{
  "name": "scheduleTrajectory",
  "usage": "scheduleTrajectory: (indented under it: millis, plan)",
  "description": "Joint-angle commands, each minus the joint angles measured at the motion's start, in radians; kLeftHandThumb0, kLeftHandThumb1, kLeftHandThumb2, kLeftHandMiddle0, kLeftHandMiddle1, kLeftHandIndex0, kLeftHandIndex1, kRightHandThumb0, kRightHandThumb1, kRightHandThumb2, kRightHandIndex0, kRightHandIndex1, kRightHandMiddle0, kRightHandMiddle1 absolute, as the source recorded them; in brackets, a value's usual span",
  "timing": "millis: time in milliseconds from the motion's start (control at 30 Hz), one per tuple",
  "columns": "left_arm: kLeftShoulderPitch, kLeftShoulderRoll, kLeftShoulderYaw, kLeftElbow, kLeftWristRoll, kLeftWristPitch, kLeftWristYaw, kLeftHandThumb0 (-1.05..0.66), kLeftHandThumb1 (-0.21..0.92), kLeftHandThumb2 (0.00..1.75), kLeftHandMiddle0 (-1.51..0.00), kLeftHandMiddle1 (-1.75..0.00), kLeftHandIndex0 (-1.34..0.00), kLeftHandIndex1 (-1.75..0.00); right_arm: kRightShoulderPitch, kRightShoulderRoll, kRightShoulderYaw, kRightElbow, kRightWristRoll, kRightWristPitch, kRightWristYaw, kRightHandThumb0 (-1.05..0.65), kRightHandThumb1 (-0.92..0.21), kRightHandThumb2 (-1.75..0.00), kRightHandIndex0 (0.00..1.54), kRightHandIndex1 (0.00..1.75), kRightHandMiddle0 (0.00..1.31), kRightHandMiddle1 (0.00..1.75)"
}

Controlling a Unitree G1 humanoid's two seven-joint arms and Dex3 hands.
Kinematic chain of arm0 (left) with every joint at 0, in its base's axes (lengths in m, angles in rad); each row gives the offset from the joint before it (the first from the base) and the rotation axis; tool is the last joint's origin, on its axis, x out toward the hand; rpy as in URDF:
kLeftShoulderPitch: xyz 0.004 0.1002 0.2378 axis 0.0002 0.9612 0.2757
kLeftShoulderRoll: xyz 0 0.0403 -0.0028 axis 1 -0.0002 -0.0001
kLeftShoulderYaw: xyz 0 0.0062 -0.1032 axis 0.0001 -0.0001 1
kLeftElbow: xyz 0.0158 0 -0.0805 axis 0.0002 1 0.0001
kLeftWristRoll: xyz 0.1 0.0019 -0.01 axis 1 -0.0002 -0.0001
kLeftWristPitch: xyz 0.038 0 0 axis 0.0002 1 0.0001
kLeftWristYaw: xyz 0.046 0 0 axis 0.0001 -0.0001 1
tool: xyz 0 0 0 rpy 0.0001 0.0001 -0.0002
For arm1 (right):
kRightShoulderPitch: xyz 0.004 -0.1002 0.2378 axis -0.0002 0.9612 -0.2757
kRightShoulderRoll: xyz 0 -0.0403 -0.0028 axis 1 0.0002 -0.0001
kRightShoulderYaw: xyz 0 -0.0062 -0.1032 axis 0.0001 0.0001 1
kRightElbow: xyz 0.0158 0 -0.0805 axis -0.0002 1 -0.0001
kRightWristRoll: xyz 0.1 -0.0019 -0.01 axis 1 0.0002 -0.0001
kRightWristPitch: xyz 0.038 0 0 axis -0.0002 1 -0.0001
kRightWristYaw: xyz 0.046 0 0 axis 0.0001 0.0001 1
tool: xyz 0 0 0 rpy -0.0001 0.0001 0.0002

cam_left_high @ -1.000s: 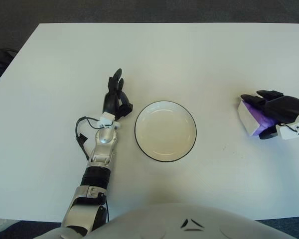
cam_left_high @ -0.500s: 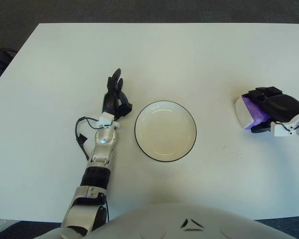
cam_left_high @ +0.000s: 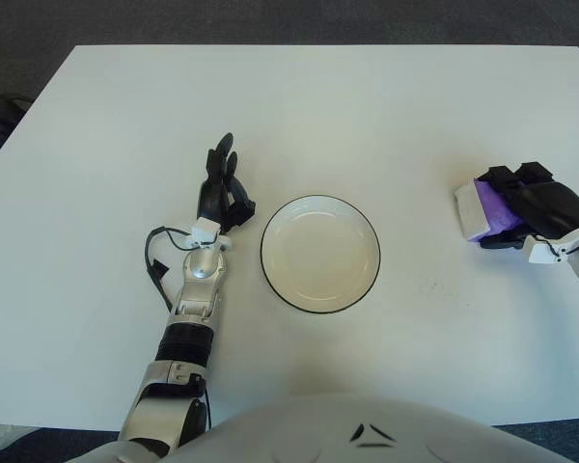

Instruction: Put the tissue paper into the plate.

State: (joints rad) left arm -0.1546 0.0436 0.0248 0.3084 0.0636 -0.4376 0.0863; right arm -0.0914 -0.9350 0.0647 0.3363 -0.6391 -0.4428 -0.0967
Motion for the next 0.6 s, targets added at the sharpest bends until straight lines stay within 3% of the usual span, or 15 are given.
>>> scheduleTrajectory:
  millis: [0,200,567]
  plan:
    - [0.087,-0.001,0.001,0.066,0.002,0.036,-0.007,-0.82,0.92,1.13,-0.28,0.0,0.0,-0.5,0.059,0.044,0.037,0.035,-0.007,-0.004,0.006,-0.18,-0.46,-0.95,1.06,1.75,0.82,1.75]
    - [0.085,-0.002,0.002,0.071,-0.001,0.033,-0.006,-0.82,0.92,1.13,-0.3,-0.01,0.0,-0.51,0.056,0.047,0.037,0.031,0.013,-0.038,-0.012,-0.08,-0.38,-1.15,1.17,1.75,0.92,1.75]
    - [0.084,-0.002,0.002,0.075,-0.004,0.033,-0.006,-0.82,0.92,1.14,-0.29,0.0,0.0,-0.52,0.029,0.038,0.041,0.036,-0.033,-0.095,-0.125,-0.06,-0.36,-1.22,1.26,1.75,1.0,1.75]
